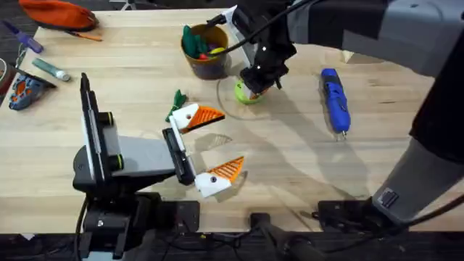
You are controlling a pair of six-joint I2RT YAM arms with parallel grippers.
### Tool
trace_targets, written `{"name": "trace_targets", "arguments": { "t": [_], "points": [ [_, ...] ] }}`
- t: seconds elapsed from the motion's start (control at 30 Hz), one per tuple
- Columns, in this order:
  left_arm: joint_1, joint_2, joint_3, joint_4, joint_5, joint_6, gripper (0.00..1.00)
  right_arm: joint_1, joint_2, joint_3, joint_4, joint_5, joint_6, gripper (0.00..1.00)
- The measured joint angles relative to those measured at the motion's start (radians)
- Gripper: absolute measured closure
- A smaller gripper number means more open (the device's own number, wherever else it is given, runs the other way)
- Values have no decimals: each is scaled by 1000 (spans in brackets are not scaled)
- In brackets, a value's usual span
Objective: Pick up the gripper from the table and insert it into the empty holder that is missing its gripper. Then pick up a screw, insert it into the mounting hole, and use the screwdriver to tighten it. Finally, clean up the table by picking up the vegetable and placing it into the bucket.
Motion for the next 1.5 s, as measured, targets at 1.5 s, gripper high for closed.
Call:
{"name": "trace_targets", "arguments": {
  "t": [1.5],
  "points": [
    [0,0,0,0,0,0,15,-2,-33,39,-42,-11,-1,995]
  ]
}}
